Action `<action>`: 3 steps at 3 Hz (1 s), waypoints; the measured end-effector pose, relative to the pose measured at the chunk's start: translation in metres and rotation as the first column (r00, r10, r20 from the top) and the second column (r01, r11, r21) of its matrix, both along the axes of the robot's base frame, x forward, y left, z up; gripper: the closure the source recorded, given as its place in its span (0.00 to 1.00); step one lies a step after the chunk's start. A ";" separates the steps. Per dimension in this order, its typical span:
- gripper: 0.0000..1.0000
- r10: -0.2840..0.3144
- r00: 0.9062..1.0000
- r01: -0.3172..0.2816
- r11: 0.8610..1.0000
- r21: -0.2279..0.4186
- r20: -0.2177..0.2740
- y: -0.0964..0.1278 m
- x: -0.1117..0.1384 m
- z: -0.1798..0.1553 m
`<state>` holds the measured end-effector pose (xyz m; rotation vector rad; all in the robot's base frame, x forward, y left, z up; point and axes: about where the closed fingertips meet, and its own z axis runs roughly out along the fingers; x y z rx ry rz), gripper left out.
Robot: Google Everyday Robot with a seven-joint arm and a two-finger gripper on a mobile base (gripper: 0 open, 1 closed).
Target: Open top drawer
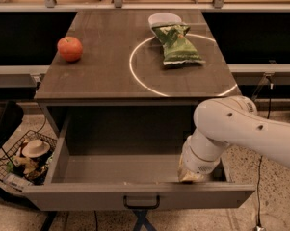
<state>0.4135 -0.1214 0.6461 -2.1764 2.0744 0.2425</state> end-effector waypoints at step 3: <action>0.00 0.002 1.000 -0.002 1.000 -0.004 0.003 0.000 -0.002 0.002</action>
Offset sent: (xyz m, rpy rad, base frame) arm -0.0005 -0.0001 0.0006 -0.0014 -0.0010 0.0007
